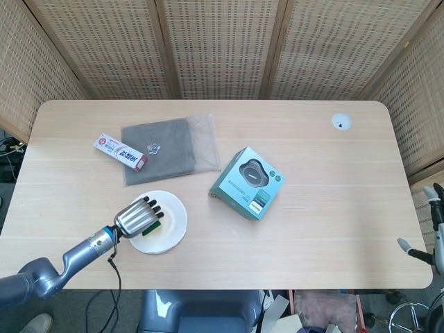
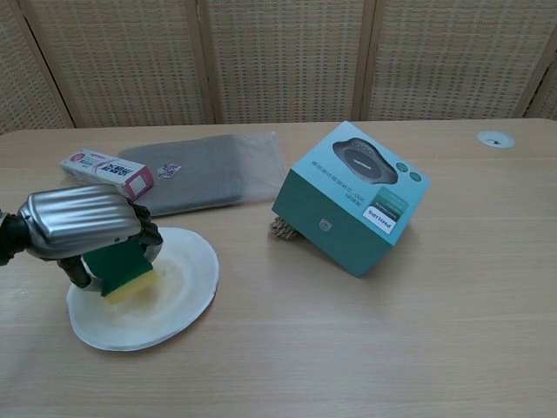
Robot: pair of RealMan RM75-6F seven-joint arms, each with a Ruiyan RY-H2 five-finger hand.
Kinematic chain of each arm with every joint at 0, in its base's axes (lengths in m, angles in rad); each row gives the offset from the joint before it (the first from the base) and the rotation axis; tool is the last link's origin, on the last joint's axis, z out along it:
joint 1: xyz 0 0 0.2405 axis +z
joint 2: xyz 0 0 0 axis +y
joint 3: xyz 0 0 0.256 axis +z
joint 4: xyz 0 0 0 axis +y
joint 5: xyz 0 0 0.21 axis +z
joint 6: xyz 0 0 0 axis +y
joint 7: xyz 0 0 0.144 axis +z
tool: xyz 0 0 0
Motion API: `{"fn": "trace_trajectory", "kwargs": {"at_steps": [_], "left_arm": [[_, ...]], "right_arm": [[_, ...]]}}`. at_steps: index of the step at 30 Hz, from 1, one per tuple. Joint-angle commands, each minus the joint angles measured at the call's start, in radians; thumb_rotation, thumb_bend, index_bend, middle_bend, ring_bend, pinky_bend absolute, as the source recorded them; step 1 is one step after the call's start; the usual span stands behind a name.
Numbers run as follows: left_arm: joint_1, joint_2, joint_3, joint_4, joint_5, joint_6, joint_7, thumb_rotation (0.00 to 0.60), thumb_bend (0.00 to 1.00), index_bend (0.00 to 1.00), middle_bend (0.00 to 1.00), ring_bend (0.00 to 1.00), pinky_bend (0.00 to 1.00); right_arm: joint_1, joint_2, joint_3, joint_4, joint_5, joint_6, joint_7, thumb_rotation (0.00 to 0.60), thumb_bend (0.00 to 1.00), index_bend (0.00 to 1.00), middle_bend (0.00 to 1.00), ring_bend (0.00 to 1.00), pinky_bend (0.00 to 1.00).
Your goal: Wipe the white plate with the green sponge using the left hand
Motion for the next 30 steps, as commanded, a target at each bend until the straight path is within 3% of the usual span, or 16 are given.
{"fn": "trace_trajectory", "kwargs": {"at_steps": [1,7,16,24,30], "left_arm": [[-0.007,0.042,-0.029,-0.056,-0.011,0.018,0.032,0.600,0.25,0.52,0.45,0.33,0.44],[-0.022,0.030,-0.024,-0.074,-0.014,-0.032,0.085,0.600,0.25,0.52,0.45,0.33,0.44],[-0.027,-0.095,0.022,0.075,0.001,-0.112,0.133,0.600,0.25,0.52,0.46,0.33,0.44],[-0.022,-0.124,0.038,0.121,0.018,-0.095,0.114,0.600,0.25,0.52,0.46,0.33,0.44],[-0.022,-0.077,0.003,0.078,0.021,-0.006,0.057,0.600,0.25,0.53,0.46,0.33,0.44]], "right_arm": [[0.000,0.001,0.000,-0.001,-0.001,0.000,0.001,0.600,0.00,0.00,0.00,0.00,0.00],[0.001,0.002,-0.003,-0.004,-0.006,-0.001,0.000,0.600,0.00,0.00,0.00,0.00,0.00],[0.003,0.006,-0.002,-0.003,-0.001,-0.010,0.011,0.600,0.00,0.00,0.00,0.00,0.00],[0.001,0.008,-0.003,-0.005,-0.005,-0.005,0.014,0.600,0.00,0.00,0.00,0.00,0.00],[-0.003,0.012,-0.005,-0.008,-0.011,0.001,0.022,0.600,0.00,0.00,0.00,0.00,0.00]]}}
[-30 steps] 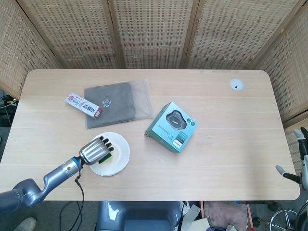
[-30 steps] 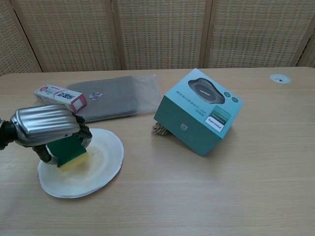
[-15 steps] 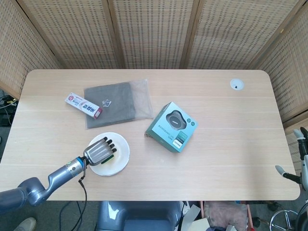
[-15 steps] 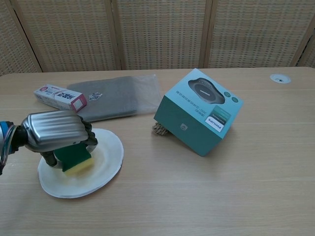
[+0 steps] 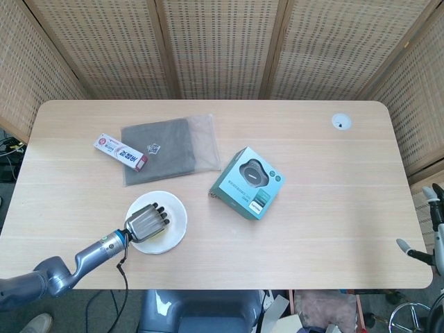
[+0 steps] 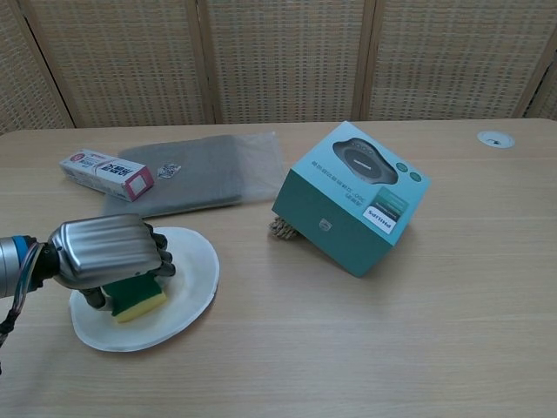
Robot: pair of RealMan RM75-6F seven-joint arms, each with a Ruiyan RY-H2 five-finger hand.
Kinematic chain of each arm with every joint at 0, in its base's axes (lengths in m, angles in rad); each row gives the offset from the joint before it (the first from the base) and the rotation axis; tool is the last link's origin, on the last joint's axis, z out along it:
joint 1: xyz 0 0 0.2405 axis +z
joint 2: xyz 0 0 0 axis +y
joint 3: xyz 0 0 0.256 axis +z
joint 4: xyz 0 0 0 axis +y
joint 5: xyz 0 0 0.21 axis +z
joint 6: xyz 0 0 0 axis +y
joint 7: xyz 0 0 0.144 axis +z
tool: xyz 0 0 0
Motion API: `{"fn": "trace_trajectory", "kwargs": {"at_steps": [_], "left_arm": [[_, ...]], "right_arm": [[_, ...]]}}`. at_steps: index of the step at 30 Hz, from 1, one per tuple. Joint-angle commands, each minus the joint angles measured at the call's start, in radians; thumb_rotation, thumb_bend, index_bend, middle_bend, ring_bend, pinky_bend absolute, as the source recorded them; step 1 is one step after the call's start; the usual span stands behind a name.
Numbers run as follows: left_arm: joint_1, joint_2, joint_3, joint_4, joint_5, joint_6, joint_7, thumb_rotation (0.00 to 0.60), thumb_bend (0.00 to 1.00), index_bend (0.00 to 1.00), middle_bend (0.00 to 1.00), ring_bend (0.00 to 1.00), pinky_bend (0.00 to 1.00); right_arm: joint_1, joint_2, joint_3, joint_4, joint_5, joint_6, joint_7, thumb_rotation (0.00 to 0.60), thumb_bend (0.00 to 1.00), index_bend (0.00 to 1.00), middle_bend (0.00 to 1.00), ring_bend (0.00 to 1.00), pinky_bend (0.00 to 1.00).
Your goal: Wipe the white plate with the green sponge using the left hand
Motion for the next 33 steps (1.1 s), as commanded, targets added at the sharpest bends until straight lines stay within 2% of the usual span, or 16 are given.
{"fn": "trace_trajectory", "kwargs": {"at_steps": [1,5,8,19,28,33], "left_arm": [[-0.002,0.036,-0.023,-0.036,0.006,0.055,-0.035,0.600,0.25,0.53,0.46,0.33,0.44],[-0.009,0.064,-0.032,-0.069,0.017,0.085,-0.049,0.600,0.25,0.53,0.46,0.33,0.44],[-0.014,0.073,-0.024,-0.084,0.019,0.067,-0.040,0.600,0.25,0.53,0.47,0.33,0.44],[0.002,0.006,0.035,-0.012,0.020,-0.013,-0.032,0.600,0.25,0.53,0.47,0.33,0.44],[0.009,-0.014,0.038,0.021,0.017,-0.007,-0.062,0.600,0.25,0.53,0.47,0.33,0.44],[0.004,0.013,0.015,0.000,0.022,0.041,-0.075,0.600,0.25,0.53,0.47,0.33,0.44]], "right_arm": [[-0.001,0.002,-0.001,-0.001,-0.002,0.001,0.003,0.600,0.00,0.00,0.00,0.00,0.00],[-0.002,0.003,-0.001,-0.002,-0.005,0.004,0.005,0.600,0.00,0.00,0.00,0.00,0.00],[-0.002,0.005,-0.002,-0.004,-0.006,0.002,0.006,0.600,0.00,0.00,0.00,0.00,0.00],[-0.004,0.012,0.000,-0.005,-0.002,0.002,0.017,0.600,0.00,0.00,0.00,0.00,0.00],[-0.003,0.011,-0.001,-0.006,-0.004,0.002,0.014,0.600,0.00,0.00,0.00,0.00,0.00],[-0.004,0.012,-0.002,-0.009,-0.005,0.005,0.014,0.600,0.00,0.00,0.00,0.00,0.00]]}}
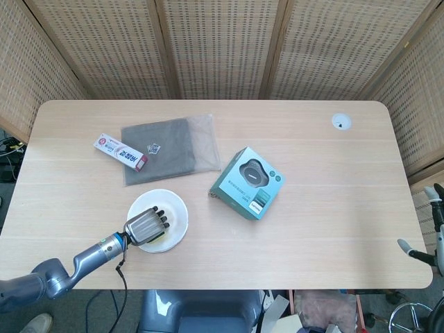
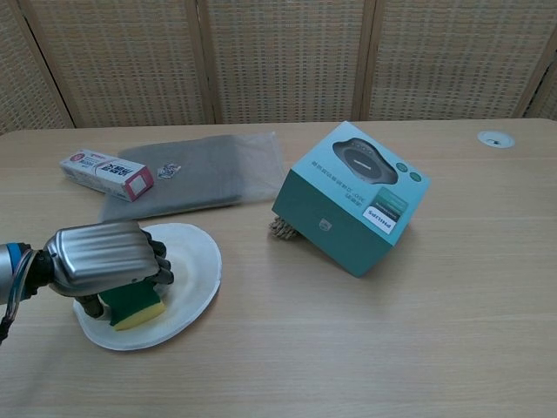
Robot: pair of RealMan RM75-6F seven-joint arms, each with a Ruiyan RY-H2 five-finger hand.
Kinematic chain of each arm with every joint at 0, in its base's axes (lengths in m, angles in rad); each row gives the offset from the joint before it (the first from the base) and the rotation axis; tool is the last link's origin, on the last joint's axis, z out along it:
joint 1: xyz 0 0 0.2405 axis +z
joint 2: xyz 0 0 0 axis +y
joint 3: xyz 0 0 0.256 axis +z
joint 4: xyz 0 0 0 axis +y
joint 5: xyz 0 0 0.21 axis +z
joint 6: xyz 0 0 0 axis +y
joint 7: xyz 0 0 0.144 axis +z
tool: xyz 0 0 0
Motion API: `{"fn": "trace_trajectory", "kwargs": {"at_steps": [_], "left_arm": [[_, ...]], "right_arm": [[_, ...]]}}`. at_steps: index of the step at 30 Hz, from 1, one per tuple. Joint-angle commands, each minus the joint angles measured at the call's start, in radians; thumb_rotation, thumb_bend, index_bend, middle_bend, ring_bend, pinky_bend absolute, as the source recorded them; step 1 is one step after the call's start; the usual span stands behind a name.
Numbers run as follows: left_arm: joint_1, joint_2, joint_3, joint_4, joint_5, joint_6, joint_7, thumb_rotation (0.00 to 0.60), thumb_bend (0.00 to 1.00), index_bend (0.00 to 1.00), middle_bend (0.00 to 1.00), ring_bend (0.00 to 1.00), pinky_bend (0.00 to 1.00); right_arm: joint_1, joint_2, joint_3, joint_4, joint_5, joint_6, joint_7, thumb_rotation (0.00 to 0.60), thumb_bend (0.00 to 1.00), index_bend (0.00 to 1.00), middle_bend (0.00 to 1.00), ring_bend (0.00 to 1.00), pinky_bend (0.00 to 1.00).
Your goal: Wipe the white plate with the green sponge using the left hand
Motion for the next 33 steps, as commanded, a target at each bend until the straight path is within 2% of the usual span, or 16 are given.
{"fn": "trace_trajectory", "kwargs": {"at_steps": [1,4,8,14,24,30,33], "left_arm": [[-0.006,0.025,-0.023,-0.020,0.004,0.037,-0.002,0.600,0.25,0.53,0.47,0.33,0.44],[-0.018,0.049,-0.058,-0.042,-0.001,0.068,0.016,0.600,0.25,0.53,0.47,0.33,0.44],[-0.027,0.046,-0.068,-0.041,-0.006,0.058,0.029,0.600,0.25,0.53,0.47,0.33,0.44],[-0.030,-0.017,-0.051,0.014,-0.023,-0.005,0.022,0.600,0.25,0.53,0.47,0.33,0.44],[-0.025,-0.091,-0.024,0.107,-0.014,-0.028,0.003,0.600,0.25,0.53,0.47,0.33,0.44],[-0.021,-0.093,-0.024,0.120,-0.006,0.005,-0.013,0.600,0.25,0.53,0.47,0.33,0.44],[-0.022,-0.052,-0.047,0.085,-0.002,0.070,-0.036,0.600,0.25,0.53,0.47,0.33,0.44]], "right_arm": [[-0.001,0.000,0.000,-0.001,-0.001,0.002,0.000,0.600,0.00,0.00,0.00,0.00,0.00],[-0.001,0.000,-0.001,-0.002,-0.003,0.001,-0.001,0.600,0.00,0.00,0.00,0.00,0.00],[0.001,0.001,-0.002,-0.004,-0.004,-0.001,0.000,0.600,0.00,0.00,0.00,0.00,0.00],[-0.002,0.004,-0.001,-0.004,-0.004,0.002,0.005,0.600,0.00,0.00,0.00,0.00,0.00],[-0.002,0.005,0.000,-0.004,-0.001,0.001,0.013,0.600,0.00,0.00,0.00,0.00,0.00],[-0.003,0.007,0.000,-0.003,0.000,0.003,0.018,0.600,0.00,0.00,0.00,0.00,0.00],[-0.006,0.008,0.000,-0.005,-0.003,0.007,0.022,0.600,0.00,0.00,0.00,0.00,0.00]]}}
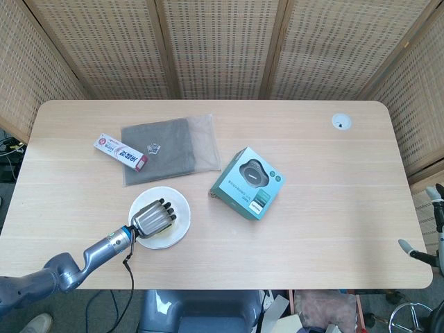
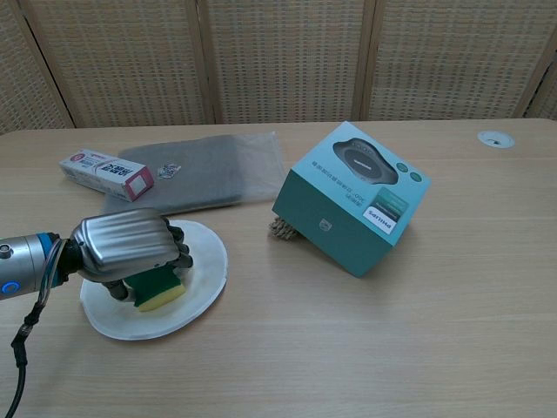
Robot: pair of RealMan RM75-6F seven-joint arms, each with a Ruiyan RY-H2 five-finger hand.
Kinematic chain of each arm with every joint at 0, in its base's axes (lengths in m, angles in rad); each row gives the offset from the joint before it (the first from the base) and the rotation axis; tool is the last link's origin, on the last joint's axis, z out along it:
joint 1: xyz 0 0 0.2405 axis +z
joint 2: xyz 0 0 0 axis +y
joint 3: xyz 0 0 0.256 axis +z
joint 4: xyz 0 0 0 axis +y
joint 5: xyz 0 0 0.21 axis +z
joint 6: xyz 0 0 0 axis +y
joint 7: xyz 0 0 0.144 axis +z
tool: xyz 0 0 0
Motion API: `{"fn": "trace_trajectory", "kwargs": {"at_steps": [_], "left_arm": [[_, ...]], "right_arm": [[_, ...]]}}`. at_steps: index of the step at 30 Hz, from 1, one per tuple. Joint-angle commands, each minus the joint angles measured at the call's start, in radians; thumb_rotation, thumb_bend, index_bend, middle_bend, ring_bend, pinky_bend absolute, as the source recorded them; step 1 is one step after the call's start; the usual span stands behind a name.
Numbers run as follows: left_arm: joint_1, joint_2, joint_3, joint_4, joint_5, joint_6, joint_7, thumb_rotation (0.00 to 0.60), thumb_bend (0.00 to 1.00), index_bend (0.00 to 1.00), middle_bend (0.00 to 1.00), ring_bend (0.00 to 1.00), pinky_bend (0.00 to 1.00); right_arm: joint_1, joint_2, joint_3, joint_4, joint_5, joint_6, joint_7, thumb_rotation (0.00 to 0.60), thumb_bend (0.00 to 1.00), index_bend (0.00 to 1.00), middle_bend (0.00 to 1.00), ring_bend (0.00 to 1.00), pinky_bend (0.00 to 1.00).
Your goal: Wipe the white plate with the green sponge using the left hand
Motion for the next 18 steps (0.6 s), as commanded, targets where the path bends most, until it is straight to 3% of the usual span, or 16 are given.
{"fn": "trace_trajectory", "kwargs": {"at_steps": [1,8,18], "left_arm": [[-0.001,0.056,-0.020,-0.051,0.009,0.068,-0.027,0.600,0.25,0.53,0.47,0.33,0.44],[-0.002,0.107,-0.005,-0.115,0.013,0.053,-0.004,0.600,0.25,0.54,0.47,0.33,0.44],[0.006,0.081,0.035,-0.092,0.022,0.002,0.014,0.600,0.25,0.54,0.47,0.33,0.44]], "right_arm": [[-0.002,0.001,-0.001,-0.001,-0.002,0.003,0.002,0.600,0.00,0.00,0.00,0.00,0.00],[-0.001,0.000,-0.002,-0.002,-0.005,0.001,-0.001,0.600,0.00,0.00,0.00,0.00,0.00],[0.001,0.000,-0.001,-0.002,-0.003,-0.002,-0.002,0.600,0.00,0.00,0.00,0.00,0.00]]}}
